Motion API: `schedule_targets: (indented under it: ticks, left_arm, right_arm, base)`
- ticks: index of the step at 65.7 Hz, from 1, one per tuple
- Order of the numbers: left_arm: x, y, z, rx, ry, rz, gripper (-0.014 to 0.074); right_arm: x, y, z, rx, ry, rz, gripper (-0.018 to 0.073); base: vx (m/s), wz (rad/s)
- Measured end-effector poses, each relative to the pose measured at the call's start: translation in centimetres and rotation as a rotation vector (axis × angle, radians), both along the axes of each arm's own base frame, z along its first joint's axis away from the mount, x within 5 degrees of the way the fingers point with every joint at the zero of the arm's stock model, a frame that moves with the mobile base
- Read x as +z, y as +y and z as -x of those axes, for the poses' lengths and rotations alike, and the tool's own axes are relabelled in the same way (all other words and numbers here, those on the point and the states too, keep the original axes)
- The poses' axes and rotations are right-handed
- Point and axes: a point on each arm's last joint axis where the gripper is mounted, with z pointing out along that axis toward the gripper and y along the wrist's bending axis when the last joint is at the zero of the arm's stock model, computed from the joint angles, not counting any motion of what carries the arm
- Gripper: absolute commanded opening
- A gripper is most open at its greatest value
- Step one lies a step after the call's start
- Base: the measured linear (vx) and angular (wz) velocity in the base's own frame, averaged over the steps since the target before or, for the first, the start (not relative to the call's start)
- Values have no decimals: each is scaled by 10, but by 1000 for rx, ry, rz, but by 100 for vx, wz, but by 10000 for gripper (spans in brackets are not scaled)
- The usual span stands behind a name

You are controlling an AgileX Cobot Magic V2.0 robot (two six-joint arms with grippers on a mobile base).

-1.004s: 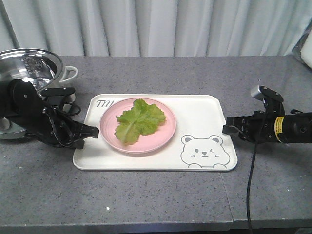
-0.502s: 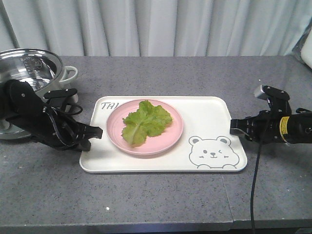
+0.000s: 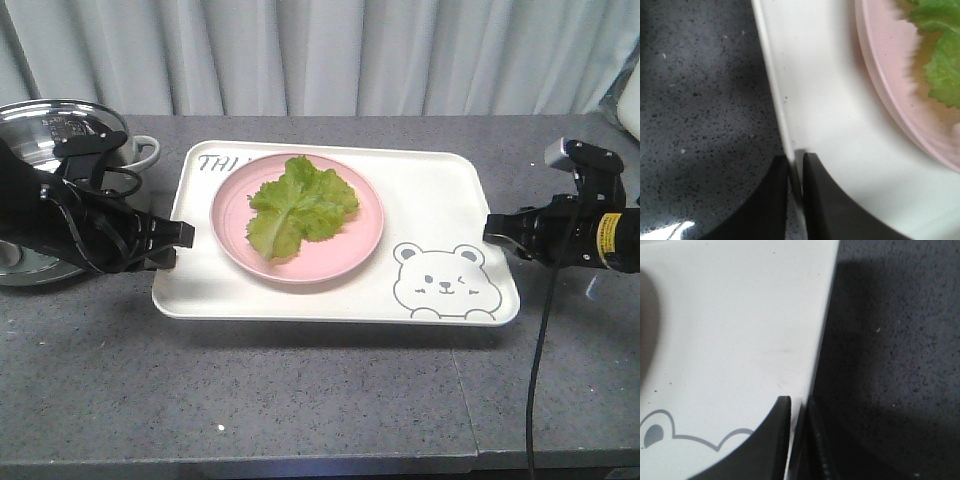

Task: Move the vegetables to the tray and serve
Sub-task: 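Lift the tray with both grippers and pull it toward the robot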

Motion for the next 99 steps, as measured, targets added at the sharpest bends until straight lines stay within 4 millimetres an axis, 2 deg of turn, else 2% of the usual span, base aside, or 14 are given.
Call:
schedule_targets:
  ticks: [20,41,99]
  left_arm:
    - [22,3,11,-5,-68,13,-7]
    - [28,3,16,-8,-78,16,-7]
    - [29,3,16,-10,-78,16,-7]
  right_arm:
    - [51,2,20,-16,-141,-7,76]
    - [75,3,34,-20,-212,-15,77]
    - [79,4,36,-20,-222,-15,78]
  base:
    - [0,0]
    - [0,0]
    - [0,0]
